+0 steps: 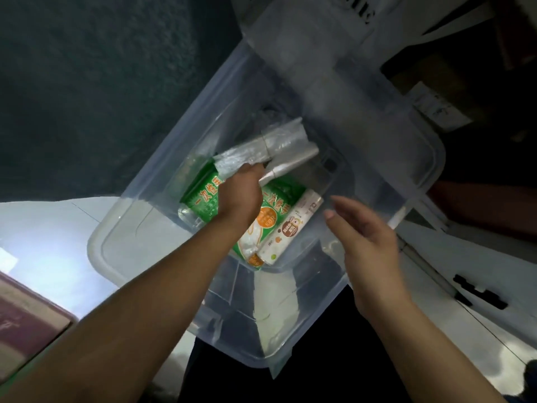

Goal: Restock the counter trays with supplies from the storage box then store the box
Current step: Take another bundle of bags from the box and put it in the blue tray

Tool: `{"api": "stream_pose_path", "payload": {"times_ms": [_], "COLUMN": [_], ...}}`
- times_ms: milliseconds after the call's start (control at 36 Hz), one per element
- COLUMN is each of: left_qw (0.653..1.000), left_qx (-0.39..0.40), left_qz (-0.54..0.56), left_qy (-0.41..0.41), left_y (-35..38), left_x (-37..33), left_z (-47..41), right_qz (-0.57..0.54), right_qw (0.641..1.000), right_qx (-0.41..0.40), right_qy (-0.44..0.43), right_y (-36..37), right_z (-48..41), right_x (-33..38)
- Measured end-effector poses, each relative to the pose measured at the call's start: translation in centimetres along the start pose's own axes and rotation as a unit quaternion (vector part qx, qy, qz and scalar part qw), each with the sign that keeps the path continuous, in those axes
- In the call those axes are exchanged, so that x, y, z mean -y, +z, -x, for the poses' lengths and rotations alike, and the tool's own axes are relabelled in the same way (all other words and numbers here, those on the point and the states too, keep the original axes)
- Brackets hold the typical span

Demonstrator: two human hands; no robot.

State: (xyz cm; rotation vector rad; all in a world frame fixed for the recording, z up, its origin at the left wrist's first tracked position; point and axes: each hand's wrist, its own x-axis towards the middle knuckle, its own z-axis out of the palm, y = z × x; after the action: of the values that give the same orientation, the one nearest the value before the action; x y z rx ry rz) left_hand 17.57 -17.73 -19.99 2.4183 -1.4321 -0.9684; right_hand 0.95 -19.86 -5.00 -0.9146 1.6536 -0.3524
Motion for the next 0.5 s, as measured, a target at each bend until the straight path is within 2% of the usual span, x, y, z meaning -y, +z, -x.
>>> {"api": "stream_pose_path", "payload": {"times_ms": [83,167,278,500], "left_qw": [0.996,0.989,0.98,0.968], "left_qx": [-0.066,-0.086,-0.077,-0.102], "left_qz": [0.065,0.12,0.182,0.22], "left_qy": [-0.001,-0.002,0.012,0.066], "left_y": [-1.9,-3.6,-4.1,-3.9], "left_x": [-0.5,-1.7,-3.8,-7.5], "left_z": [3.1,6.5,10.9,14.8], "right_qz": [-0.074,-0.096,-0.118,-0.11], "right_qw": [0.988,0.98,0.975,0.988], "right_qx": [0.032,0.041,0.041,-0.005], "right_qy": [0.134,0.171,0.182,0.105], "right_y": [1.0,2.4,3.7,1.8], "right_z": [-0.6,-0.8,0.1,2.1], "right_x": [0.3,0.4,0.6,1.1]}}
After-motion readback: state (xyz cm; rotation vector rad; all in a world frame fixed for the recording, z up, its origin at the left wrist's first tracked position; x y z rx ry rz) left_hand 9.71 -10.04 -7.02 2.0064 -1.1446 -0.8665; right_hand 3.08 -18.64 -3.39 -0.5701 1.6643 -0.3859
